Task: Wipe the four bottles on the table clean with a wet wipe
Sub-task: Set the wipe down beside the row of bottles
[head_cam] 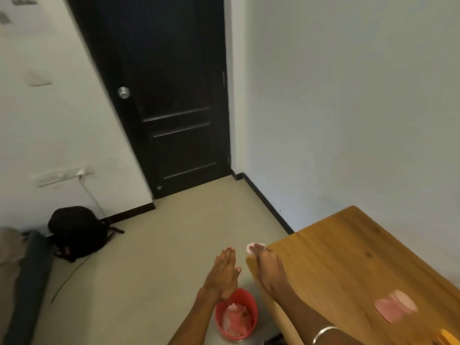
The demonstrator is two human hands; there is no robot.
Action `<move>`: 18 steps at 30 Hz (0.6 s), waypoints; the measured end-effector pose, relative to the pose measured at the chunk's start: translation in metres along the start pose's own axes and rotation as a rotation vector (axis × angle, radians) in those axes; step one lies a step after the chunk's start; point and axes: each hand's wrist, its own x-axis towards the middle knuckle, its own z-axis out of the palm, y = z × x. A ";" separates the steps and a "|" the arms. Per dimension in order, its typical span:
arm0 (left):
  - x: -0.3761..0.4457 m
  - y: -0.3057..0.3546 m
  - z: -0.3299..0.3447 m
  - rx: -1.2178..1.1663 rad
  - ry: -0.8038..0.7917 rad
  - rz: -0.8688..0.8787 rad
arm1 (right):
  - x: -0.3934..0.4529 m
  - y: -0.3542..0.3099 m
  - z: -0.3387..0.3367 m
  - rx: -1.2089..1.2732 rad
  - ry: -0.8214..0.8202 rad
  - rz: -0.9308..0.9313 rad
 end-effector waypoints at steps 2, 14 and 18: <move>-0.008 -0.018 -0.006 -0.025 0.027 -0.057 | 0.011 -0.013 0.013 -0.010 -0.070 -0.032; -0.021 -0.063 0.015 -0.113 0.087 -0.172 | 0.026 -0.018 0.068 -0.033 -0.150 -0.193; -0.008 -0.079 0.042 -0.082 0.041 -0.183 | 0.026 0.003 0.090 -0.034 -0.213 -0.091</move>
